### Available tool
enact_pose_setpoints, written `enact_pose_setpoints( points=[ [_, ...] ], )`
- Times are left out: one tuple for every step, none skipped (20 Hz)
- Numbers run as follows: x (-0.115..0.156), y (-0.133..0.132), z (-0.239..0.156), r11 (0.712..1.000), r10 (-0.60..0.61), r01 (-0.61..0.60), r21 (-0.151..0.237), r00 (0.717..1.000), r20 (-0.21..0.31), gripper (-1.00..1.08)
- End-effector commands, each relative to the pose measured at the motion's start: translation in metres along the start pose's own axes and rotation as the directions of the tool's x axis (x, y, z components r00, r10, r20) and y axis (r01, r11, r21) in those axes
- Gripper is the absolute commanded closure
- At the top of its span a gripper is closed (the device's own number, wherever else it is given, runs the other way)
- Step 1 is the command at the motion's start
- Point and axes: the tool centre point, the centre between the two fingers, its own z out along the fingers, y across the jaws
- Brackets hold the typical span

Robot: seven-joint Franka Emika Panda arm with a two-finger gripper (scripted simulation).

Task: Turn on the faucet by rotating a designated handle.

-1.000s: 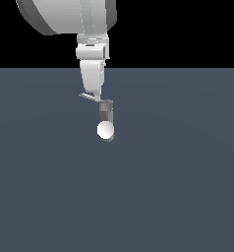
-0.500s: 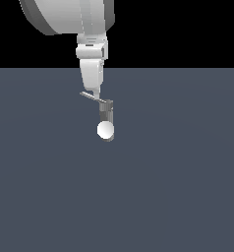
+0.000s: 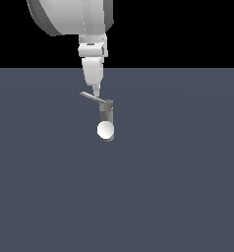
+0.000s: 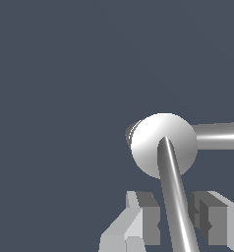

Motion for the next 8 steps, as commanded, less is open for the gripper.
enact_pose_setpoints(
  points=[
    [-0.043, 0.005, 0.020, 0.998, -0.058, 0.059, -0.031, 0.998, 0.017, 1.08],
    [-0.045, 0.003, 0.020, 0.998, -0.061, 0.062, -0.032, 0.998, 0.017, 1.08],
    [-0.048, 0.001, 0.021, 0.997, -0.064, 0.065, -0.032, 0.998, 0.018, 1.08],
    [-0.050, -0.001, 0.021, 0.997, -0.067, 0.067, -0.033, 0.998, 0.018, 1.08],
    [-0.052, -0.003, 0.022, 0.997, -0.070, 0.070, -0.034, 0.997, 0.018, 1.08],
    [-0.054, -0.006, 0.022, 0.997, -0.072, 0.073, -0.034, 0.997, 0.019, 1.08],
    [-0.056, -0.008, 0.023, 0.997, -0.075, 0.076, -0.035, 0.997, 0.019, 1.08],
    [-0.056, -0.008, 0.023, 0.997, -0.075, 0.076, -0.035, 0.997, 0.019, 1.08]
  ],
)
